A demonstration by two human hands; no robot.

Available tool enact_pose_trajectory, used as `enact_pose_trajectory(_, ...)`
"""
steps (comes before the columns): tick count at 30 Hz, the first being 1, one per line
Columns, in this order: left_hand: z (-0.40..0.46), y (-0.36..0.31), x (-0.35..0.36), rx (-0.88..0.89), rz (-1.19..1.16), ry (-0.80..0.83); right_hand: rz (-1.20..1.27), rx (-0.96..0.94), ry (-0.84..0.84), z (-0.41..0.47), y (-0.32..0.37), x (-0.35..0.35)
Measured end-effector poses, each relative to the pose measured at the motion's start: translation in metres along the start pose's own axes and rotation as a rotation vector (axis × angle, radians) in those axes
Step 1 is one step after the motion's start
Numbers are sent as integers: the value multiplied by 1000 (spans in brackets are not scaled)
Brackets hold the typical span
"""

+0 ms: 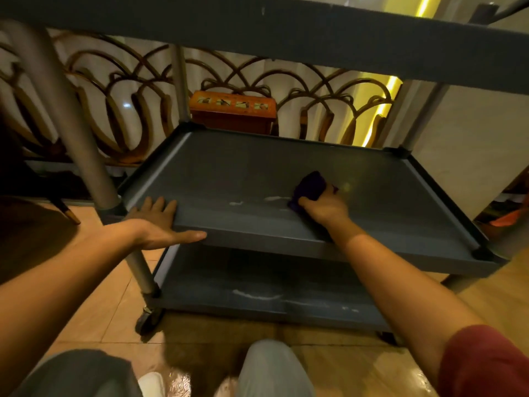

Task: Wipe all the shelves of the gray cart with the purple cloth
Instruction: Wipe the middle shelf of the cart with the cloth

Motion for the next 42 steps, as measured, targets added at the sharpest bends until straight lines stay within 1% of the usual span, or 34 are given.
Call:
enact_pose_trajectory(2,1,0,5,5,-21,-22,43,-29,-3,-1,14,12)
enact_pose_trajectory(5,5,2,6,18,-47,-22,60,-122,4,-7,44,29)
enact_pose_trajectory(9,11,7,11,31,-66,-20,49,-291,96,-25,90,62)
enact_pose_trajectory(12,11,7,11,25,-67,-56,17,-430,154,-46,120,87)
enact_pose_trajectory(16,4,6,6,59,-84,-78,-20,-476,266,-47,121,76)
enact_pose_trajectory(17,3,6,7,66,-67,-83,-41,-465,243,-42,117,68)
enact_pose_trajectory(20,1,14,13,33,-21,-116,-152,-439,47,-32,109,54)
enact_pose_trajectory(21,1,17,15,20,-22,-135,-142,-408,33,-31,108,54)
enact_pose_trajectory(24,7,22,20,4,-85,-171,10,-332,70,-35,117,69)
enact_pose_trajectory(27,14,24,25,-9,-126,-223,109,-375,28,-51,144,87)
enact_pose_trajectory(29,18,24,27,-20,-146,-265,195,-462,77,-68,161,100)
enact_pose_trajectory(31,18,26,26,-36,-165,-274,210,-550,169,-84,169,104)
enact_pose_trajectory(34,14,29,27,-61,-196,-273,110,-661,294,-95,156,89)
enact_pose_trajectory(36,17,30,23,-44,-191,-262,59,-734,340,-98,141,74)
enact_pose_trajectory(38,20,30,15,-29,-182,-201,72,-764,367,-97,135,66)
enact_pose_trajectory(40,21,31,11,-29,-188,-138,147,-765,392,-100,141,73)
enact_pose_trajectory(42,20,29,13,-26,-167,-152,221,-753,397,-98,151,84)
Point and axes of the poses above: each hand's wrist, its own z-axis towards the middle knuckle, its own x-axis out of the palm, y = z × x, the point moved 4 cm from there along z, towards the middle knuckle, and after that the axes turned 4 degrees about x, right-handed, at the moved point
